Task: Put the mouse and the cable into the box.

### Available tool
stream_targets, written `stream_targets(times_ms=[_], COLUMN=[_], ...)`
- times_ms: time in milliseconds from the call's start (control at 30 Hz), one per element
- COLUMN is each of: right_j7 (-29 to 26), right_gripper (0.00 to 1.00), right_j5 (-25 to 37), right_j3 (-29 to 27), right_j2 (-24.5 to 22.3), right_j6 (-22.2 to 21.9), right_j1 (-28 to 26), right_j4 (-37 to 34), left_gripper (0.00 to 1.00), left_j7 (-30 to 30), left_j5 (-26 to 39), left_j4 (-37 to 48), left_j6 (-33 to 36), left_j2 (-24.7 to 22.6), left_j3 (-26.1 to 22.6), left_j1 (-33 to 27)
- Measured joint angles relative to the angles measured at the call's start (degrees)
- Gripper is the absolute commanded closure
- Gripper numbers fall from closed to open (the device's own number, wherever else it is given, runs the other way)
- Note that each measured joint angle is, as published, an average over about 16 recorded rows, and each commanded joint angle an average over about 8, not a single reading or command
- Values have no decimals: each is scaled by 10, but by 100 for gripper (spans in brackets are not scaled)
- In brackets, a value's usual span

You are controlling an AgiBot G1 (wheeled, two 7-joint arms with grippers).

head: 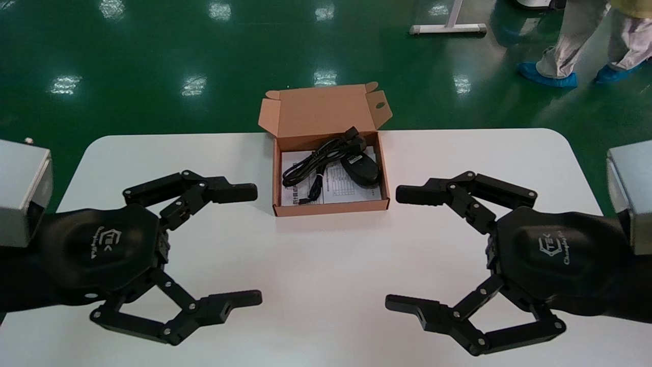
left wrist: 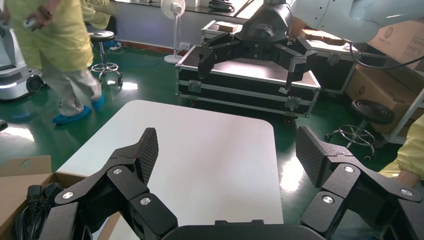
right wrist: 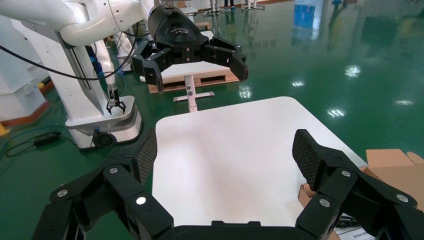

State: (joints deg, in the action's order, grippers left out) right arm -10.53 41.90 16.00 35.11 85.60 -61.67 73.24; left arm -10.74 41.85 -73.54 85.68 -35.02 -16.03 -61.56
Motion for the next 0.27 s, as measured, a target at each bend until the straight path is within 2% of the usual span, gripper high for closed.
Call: stream_targets(times_ms=[267], right_j7=[0], right_gripper=[0], right_j5=[0], right_j3=[0], right_j2=[0], right_j6=[0], right_j1=[0], right_j4=[0], left_gripper=[0], left_j7=[0], left_j5=[0], left_j4=[0], left_j6=[0], left_j2=[0], left_j3=[0], left_j1=[0])
